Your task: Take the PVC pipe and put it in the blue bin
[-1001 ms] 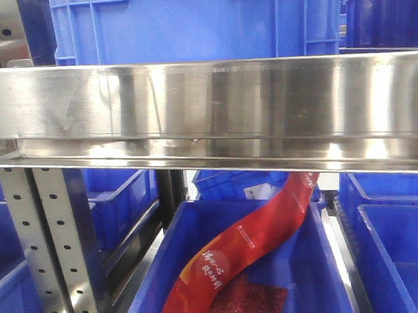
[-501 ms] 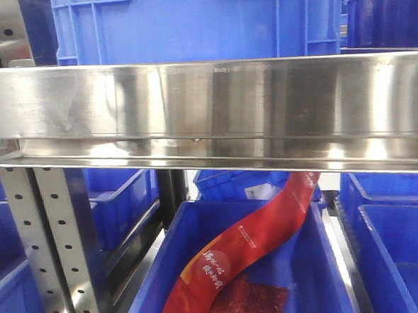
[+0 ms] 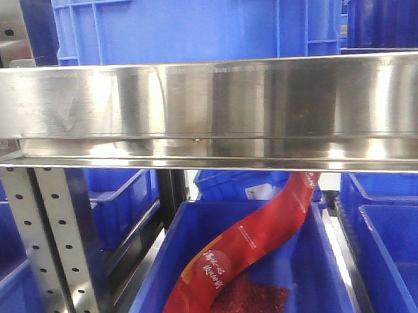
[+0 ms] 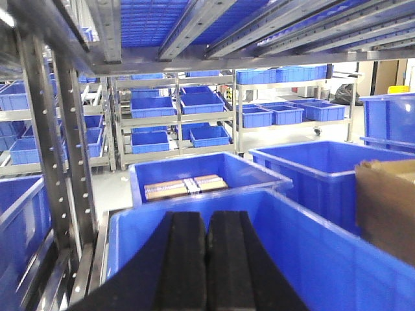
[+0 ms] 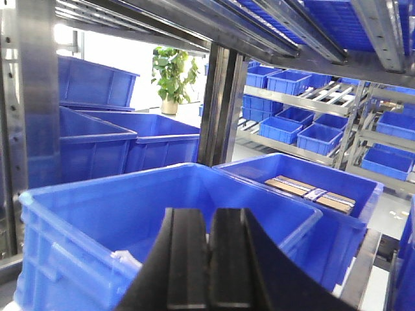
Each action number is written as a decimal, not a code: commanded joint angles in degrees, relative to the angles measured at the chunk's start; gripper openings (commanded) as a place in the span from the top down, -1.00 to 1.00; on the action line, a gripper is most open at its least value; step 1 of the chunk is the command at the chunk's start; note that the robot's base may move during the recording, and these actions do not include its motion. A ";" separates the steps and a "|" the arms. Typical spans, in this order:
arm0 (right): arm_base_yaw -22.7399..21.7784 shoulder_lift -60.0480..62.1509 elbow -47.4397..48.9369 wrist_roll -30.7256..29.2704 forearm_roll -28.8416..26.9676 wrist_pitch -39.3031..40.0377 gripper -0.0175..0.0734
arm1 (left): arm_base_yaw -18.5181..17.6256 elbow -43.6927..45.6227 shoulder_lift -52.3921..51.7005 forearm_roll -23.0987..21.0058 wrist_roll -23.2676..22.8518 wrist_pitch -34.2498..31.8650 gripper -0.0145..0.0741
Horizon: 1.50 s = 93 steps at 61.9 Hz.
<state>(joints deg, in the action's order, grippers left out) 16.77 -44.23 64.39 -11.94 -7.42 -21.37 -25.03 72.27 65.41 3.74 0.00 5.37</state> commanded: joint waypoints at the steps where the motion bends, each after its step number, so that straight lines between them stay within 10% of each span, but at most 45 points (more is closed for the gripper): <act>1: -0.01 3.32 -2.56 0.33 0.36 1.24 0.98 | -0.31 -2.81 -3.35 -0.35 0.00 -0.81 0.92; 53: -1.91 13.69 -18.53 0.56 1.28 2.99 0.97 | -0.10 -27.83 -21.47 -0.35 0.00 -4.86 0.92; 93: -2.54 19.22 -32.26 2.89 1.26 10.25 0.97 | 11.61 -38.27 -27.01 -2.25 0.00 -6.46 0.92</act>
<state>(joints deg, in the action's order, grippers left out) 14.40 -25.75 33.52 -10.37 -6.52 -12.59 -13.88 35.34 39.86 2.14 0.00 0.00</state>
